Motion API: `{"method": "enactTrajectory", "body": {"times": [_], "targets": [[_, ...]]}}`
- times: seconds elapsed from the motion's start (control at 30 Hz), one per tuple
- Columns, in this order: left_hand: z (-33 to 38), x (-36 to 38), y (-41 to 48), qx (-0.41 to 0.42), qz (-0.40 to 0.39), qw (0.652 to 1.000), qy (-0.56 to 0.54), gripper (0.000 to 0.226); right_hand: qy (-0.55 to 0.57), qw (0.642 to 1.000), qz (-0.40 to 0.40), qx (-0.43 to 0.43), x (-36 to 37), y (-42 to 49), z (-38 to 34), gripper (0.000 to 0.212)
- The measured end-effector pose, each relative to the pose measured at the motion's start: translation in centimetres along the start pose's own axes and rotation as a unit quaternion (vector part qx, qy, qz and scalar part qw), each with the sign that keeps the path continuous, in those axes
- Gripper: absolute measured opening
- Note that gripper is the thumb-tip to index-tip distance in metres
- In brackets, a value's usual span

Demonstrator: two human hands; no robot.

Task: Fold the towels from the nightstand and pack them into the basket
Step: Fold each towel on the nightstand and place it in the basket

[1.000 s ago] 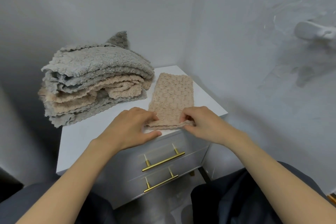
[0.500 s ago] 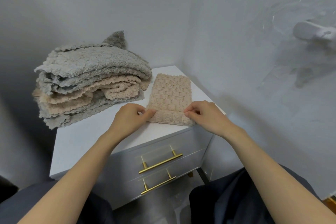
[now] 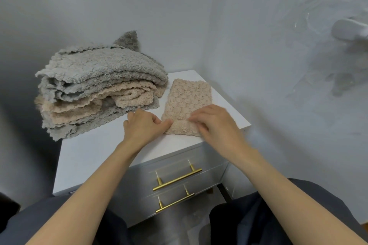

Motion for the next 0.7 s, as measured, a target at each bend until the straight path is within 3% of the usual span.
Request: {"method": "enactTrajectory", "body": {"times": [0.1, 0.2, 0.53, 0.63, 0.7], "targets": [[-0.1, 0.2, 0.0, -0.007, -0.019, 1.000, 0.014, 0.049, -0.008, 0.995, -0.079, -0.066, 2.5, -1.4, -2.6, 0.033], [-0.3, 0.4, 0.0, -0.017, -0.036, 0.999, 0.016, 0.046, -0.051, 0.985, -0.142, -0.081, 4.5, -2.7, -2.4, 0.046], [0.0, -0.1, -0.5, -0.013, -0.009, 1.000, 0.024, 0.043, -0.097, 0.976, -0.196, -0.002, 3.7, -4.1, 1.8, 0.050], [0.5, -0.8, -0.7, 0.017, 0.035, 0.999, 0.012, 0.025, -0.111, 0.974, -0.198, 0.001, 3.4, -4.2, 2.5, 0.050], [2.1, -1.6, -1.1, 0.091, 0.069, 0.991, -0.064, 0.010, -0.121, 0.973, -0.198, -0.012, 3.5, -4.2, 2.5, 0.050]]}}
Point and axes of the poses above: each hand's wrist, its own y-axis towards the middle knuckle, its own x-axis out of the palm, z = x × y, the point moved 9 cm from there along y, towards the middle knuckle, and after that the axes turned 15 degrees about z, right-handed, at the moved point
